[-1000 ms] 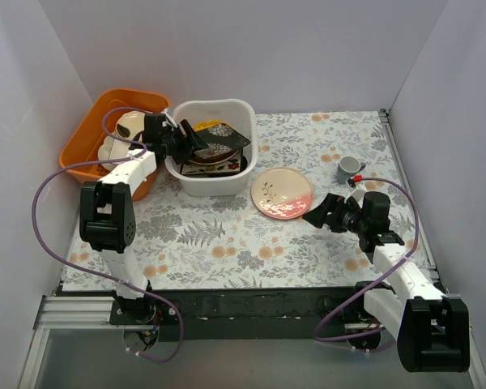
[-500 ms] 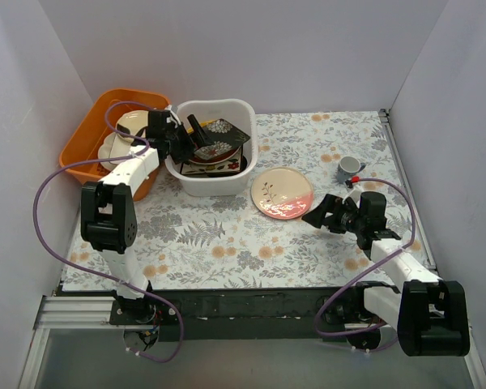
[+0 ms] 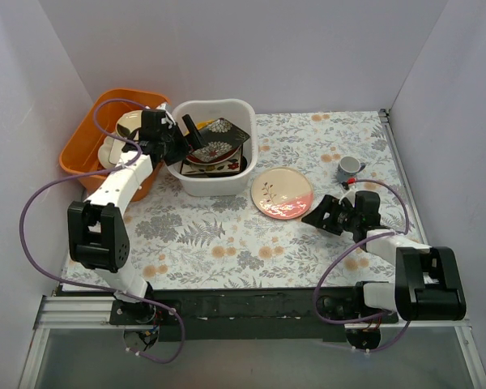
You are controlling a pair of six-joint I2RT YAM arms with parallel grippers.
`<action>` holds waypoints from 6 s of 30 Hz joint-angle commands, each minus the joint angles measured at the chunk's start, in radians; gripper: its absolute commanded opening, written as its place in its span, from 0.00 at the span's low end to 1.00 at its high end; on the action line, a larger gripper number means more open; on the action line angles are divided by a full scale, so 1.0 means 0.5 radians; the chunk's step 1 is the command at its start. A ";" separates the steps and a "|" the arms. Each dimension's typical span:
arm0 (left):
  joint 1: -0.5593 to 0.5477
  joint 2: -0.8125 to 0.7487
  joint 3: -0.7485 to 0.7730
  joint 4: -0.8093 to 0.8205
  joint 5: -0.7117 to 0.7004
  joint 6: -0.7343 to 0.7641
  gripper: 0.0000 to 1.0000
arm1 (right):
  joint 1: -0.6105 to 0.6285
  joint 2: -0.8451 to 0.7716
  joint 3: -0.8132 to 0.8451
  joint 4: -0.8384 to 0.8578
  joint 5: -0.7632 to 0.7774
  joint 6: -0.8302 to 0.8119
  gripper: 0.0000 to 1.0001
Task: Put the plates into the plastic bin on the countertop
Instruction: Place the plate in the plastic bin, then pick up the plate at the center of the board.
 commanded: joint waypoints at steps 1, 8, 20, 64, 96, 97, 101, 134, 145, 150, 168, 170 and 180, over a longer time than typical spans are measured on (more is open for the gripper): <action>-0.076 -0.229 -0.050 -0.011 -0.047 0.043 0.98 | 0.009 0.136 0.101 0.134 0.045 0.040 0.74; -0.113 -0.413 -0.148 -0.033 -0.103 0.077 0.98 | 0.021 0.299 0.285 0.048 0.170 0.052 0.64; -0.131 -0.635 -0.280 -0.054 -0.152 0.117 0.98 | 0.183 0.658 0.463 0.058 0.413 0.107 0.58; -0.600 -0.917 -1.129 0.445 0.032 -0.128 0.98 | 0.597 0.612 0.700 -1.050 1.241 -0.368 0.01; -0.929 -0.555 -1.375 0.685 -0.284 -0.260 0.98 | 1.417 0.557 0.819 -1.814 1.692 -0.123 0.01; -0.932 -0.549 -1.387 0.706 -0.293 -0.263 0.98 | 1.417 0.523 0.831 -1.811 1.704 -0.126 0.01; -0.929 -0.543 -1.448 0.752 -0.302 -0.303 0.98 | 1.417 0.443 0.902 -1.805 1.704 -0.129 0.11; -0.926 -0.279 -1.853 1.464 0.096 -0.558 0.79 | 0.889 -0.063 0.436 -0.789 1.121 -0.276 0.44; -0.926 0.052 -1.918 1.936 0.403 -0.677 0.70 | 0.886 0.143 0.430 -0.676 0.965 -0.313 0.43; -0.926 0.117 -2.016 2.280 0.508 -0.776 0.65 | 0.886 0.152 0.414 -0.666 0.937 -0.328 0.43; -0.926 1.088 -2.298 4.249 0.683 -1.533 0.51 | 0.886 0.143 0.408 -0.663 0.888 -0.353 0.42; -0.926 1.172 -2.301 4.381 0.676 -1.573 0.48 | 0.886 0.124 0.411 -0.676 0.891 -0.356 0.42; -0.926 1.139 -2.326 4.311 0.655 -1.521 0.40 | 0.886 0.121 0.427 -0.691 0.898 -0.365 0.42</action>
